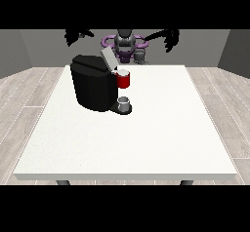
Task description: Insert the coffee pod into the coffee machine and close the lid
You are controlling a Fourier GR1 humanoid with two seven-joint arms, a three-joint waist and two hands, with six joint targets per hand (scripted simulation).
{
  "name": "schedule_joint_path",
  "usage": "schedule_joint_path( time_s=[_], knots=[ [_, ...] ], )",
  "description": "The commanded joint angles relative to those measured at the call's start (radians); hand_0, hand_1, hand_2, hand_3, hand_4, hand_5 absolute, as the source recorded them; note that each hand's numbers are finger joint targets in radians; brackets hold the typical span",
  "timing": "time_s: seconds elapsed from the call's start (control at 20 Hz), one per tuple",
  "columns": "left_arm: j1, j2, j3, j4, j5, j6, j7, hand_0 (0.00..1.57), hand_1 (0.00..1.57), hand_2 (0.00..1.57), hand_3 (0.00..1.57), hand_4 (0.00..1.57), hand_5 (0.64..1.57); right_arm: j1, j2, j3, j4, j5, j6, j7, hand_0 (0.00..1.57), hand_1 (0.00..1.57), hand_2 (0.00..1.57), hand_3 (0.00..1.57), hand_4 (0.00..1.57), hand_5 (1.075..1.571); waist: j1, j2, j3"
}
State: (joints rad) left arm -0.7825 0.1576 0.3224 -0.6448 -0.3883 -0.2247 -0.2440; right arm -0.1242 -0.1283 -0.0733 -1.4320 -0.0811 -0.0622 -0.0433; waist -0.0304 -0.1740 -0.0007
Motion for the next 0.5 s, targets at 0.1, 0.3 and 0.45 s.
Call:
schedule_joint_path(
  time_s=[0.1, 0.3, 0.45],
  knots=[
    [0.119, -0.061, 0.041, -0.033, 0.094, -0.029, -0.048, 0.00, 0.00, 0.00, 0.00, 0.21, 1.571, -0.057, -0.037, -0.009, -0.051, -0.026, 0.046, 0.028, 0.00, 0.00, 0.00, 0.00, 0.00, 1.571, 0.066, -0.025, 0.0004],
    [0.133, -0.100, 0.030, -0.090, 0.131, -0.037, 0.039, 0.00, 0.00, 0.00, 0.00, 0.00, 1.571, -0.070, -0.048, 0.038, -0.046, 0.016, 0.061, 0.077, 0.00, 0.00, 0.00, 0.00, 0.00, 1.571, 0.112, -0.059, 0.0007],
    [0.181, -0.131, 0.025, -0.133, 0.165, -0.055, -0.001, 0.00, 0.00, 0.00, 0.00, 0.00, 1.571, -0.110, -0.076, 0.018, -0.019, 0.004, 0.096, 0.075, 0.00, 0.00, 0.00, 0.00, 0.00, 1.571, 0.150, -0.023, 0.0008]
  ],
)
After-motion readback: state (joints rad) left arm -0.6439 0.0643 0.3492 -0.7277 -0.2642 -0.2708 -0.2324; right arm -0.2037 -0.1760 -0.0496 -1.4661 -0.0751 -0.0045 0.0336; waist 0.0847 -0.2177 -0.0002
